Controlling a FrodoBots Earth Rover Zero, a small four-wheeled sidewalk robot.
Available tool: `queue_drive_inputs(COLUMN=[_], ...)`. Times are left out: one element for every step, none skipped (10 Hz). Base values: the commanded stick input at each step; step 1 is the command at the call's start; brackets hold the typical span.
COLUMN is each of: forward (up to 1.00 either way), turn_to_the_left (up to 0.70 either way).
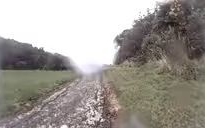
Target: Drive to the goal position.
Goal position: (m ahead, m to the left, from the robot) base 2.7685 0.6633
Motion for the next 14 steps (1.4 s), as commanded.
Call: queue_drive_inputs(forward=[-0.7,-0.7,-0.7,-0.7,-0.7,-0.7,-0.7,-0.7,-0.7,-0.7,-0.7,-0.7,-0.7,-0.7], turn_to_the_left=[0.0,0.0,0.0,0.0,0.0,0.0,0.0,0.0,0.0,0.0,0.0,0.0,0.0,0.0])
